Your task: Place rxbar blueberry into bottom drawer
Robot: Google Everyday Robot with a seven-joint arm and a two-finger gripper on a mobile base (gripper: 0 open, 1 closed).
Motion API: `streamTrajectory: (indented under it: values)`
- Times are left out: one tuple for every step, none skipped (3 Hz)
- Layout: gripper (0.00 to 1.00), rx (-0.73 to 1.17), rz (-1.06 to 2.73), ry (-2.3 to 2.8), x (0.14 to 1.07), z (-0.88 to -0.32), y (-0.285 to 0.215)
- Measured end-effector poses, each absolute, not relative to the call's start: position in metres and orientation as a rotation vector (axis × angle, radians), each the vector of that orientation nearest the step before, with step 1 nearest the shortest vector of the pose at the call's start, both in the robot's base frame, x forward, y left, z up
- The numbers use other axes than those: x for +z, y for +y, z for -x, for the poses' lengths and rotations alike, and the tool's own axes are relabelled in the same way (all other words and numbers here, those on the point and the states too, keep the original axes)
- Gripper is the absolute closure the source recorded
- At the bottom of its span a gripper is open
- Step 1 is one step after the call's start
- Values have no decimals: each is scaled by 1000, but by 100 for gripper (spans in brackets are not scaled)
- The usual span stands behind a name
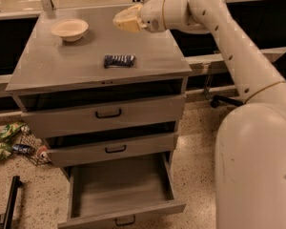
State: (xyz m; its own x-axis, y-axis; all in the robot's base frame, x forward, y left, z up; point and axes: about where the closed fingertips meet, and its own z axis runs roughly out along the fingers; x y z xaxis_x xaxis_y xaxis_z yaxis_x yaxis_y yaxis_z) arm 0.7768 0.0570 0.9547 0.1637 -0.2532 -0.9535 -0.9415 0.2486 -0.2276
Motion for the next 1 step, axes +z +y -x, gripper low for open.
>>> streamTrajectory:
  values:
    - [71,723,1241,1326,967,-776,61]
